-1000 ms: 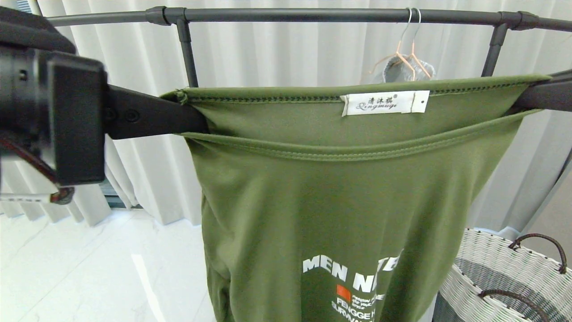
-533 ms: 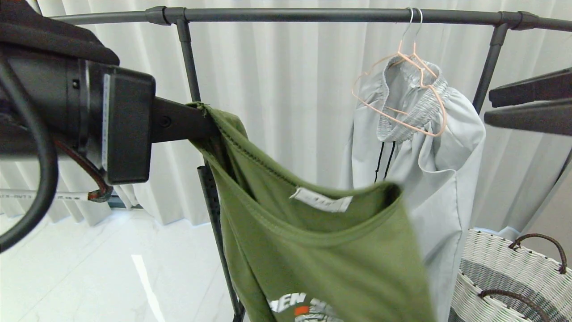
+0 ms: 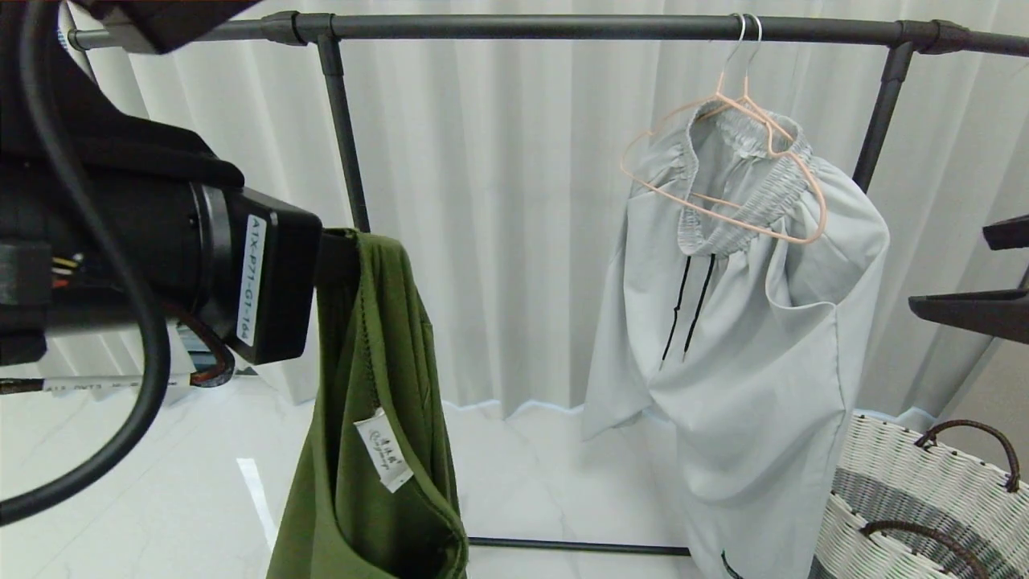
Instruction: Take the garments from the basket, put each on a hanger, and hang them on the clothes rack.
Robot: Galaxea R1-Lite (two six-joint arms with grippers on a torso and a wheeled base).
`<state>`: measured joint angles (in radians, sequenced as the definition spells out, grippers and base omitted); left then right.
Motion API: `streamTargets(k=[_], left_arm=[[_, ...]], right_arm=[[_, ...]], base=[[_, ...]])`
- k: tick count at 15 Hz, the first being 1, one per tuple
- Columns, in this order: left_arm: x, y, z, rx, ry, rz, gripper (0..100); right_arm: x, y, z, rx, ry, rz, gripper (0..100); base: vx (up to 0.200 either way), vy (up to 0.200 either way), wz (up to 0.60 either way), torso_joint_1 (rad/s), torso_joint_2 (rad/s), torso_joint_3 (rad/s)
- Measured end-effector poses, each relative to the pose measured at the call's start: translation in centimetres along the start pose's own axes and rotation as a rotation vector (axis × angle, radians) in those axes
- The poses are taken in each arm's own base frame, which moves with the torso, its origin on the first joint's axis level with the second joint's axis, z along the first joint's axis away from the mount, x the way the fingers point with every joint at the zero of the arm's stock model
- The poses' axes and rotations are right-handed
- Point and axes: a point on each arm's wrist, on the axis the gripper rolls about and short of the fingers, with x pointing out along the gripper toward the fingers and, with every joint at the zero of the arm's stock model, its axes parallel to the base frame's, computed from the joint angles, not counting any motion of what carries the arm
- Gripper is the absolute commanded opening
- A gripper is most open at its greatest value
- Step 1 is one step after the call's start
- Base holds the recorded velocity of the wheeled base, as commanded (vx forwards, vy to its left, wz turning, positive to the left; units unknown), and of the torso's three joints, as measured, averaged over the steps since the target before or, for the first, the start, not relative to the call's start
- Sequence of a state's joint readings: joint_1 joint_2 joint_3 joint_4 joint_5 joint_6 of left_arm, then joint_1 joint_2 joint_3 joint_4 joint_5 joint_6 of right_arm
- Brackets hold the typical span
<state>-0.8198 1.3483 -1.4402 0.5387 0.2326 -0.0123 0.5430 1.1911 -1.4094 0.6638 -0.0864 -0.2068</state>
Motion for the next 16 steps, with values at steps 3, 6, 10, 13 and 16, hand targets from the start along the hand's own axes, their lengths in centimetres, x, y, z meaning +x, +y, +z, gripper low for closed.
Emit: streamTargets(k=[3, 6, 10, 13, 16], left_arm=[[-0.1, 0.3, -0.7, 0.004, 0.016, 0.059, 0], [-0.1, 0.9, -1.2, 0.021, 0.031, 0.138, 0], [-0.8, 2.0, -2.3, 0.101, 0.06, 0.213, 0], [-1.5, 2.3, -2.8, 0.097, 0.056, 0.222, 0], [-1.8, 2.3, -2.9, 0.093, 0.044, 0.224, 0]], right_arm=[[0.2, -0.8, -0.4, 0.027, 0.037, -0.08, 100], [0.5, -1.0, -0.6, 0.024, 0.065, -0.141, 100], [1.1, -1.1, -0.6, 0.162, 0.075, -0.156, 100], [1.7, -1.1, -0.6, 0.231, 0.086, -0.159, 100], [1.9, -1.1, -0.6, 0.233, 0.092, -0.158, 100]], base=[[0.0, 0.0, 0.0, 0.0, 0.0, 0.0], [0.0, 0.0, 0.0, 0.0, 0.0, 0.0], [0.0, 0.0, 0.0, 0.0, 0.0, 0.0], [0.0, 0.0, 0.0, 0.059, -0.26, -0.219], [0.0, 0.0, 0.0, 0.105, -0.42, -0.308]])
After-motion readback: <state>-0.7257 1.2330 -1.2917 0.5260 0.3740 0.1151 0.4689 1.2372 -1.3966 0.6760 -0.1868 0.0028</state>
